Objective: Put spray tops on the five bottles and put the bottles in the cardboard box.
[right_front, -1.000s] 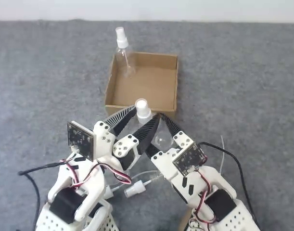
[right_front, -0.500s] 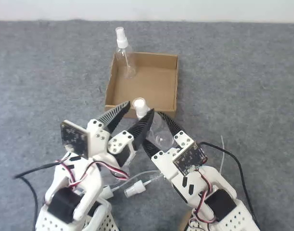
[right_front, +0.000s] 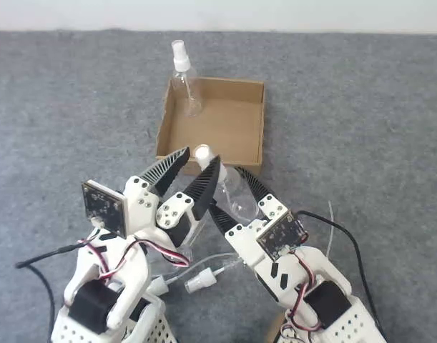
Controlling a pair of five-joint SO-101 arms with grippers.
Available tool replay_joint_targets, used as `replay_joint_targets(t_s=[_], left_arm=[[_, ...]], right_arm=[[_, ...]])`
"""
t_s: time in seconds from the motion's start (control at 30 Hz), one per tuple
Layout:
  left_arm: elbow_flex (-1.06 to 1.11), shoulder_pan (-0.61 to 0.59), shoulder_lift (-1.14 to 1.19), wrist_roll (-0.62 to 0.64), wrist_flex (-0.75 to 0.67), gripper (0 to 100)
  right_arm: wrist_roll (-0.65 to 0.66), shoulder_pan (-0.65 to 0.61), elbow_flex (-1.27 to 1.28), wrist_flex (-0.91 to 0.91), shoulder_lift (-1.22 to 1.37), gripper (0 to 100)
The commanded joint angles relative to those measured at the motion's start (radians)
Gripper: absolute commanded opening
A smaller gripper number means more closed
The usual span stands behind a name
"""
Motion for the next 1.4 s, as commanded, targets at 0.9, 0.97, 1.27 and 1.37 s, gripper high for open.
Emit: replay_joint_targets(t_s=[0.9, 0.97, 1.27, 1.37], left_arm=[[-0.064, 0.195, -0.008, -0.104, 0.081, 8], [-0.065, 0.195, -0.008, -0.104, 0.100, 12], [-0.170, 0.124, -0.008, -0.106, 0.169, 17], [-0.206, 0.061, -0.008, -0.104, 0.178, 17]], right_arm=[[-0.002, 0.053, -0.020, -0.018, -0.022, 9.0], [-0.002, 0.061, -0.020, -0.018, -0.022, 9.0], [-0.002, 0.059, -0.020, -0.019, -0.022, 9.0], [-0.002, 0.061, -0.018, -0.019, -0.021, 9.0]])
